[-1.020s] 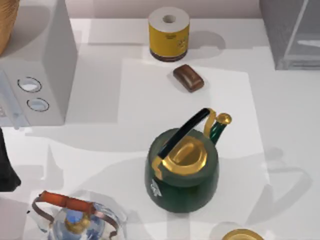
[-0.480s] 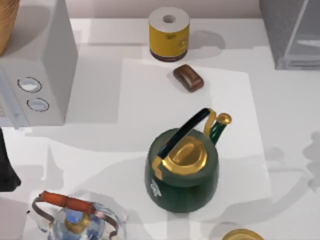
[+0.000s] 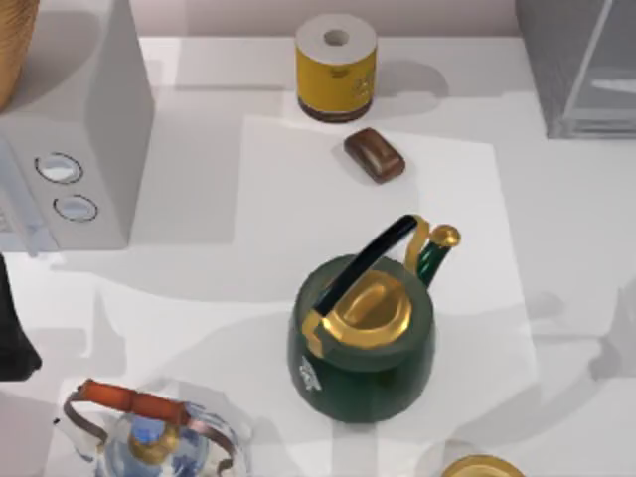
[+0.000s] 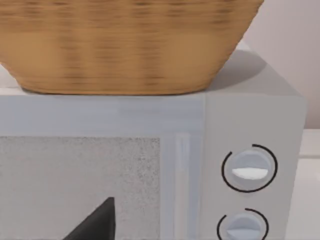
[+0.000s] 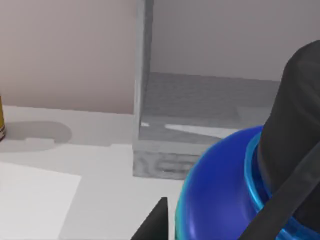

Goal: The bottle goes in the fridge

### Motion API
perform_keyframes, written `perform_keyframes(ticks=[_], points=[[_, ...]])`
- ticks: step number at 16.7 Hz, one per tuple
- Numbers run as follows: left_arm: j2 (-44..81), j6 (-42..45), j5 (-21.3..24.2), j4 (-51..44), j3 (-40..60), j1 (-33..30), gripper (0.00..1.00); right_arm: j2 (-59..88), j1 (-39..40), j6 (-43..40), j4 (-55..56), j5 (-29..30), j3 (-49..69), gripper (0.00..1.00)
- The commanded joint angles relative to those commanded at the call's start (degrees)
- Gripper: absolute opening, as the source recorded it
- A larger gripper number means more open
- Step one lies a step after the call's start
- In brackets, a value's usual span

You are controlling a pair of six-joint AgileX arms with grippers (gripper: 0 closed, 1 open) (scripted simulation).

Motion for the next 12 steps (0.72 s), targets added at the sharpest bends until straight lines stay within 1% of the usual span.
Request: perform_keyframes(ticks=[2,4,9,12], points=[[0.00,0.00,0.00,0.00,0.00,0.00,1.00,-2.13,2.20,2.96,2.94,2.90,-3.25,0.01],[0.00,0.00,0.00,0.00,0.00,0.00,1.00,-2.69,2.95,3.90,4.04,3.99,-4.39,0.01],[0.00,0.00,0.00,0.00,0.00,0.00,1.00,-2.41,2.78,3.92,3.89,3.84,-4.40,0.01],[0.00,0.00,0.00,0.00,0.00,0.00,1.00,1.15,2.30,3.72,6.53,3.14,-2.08,0.01]])
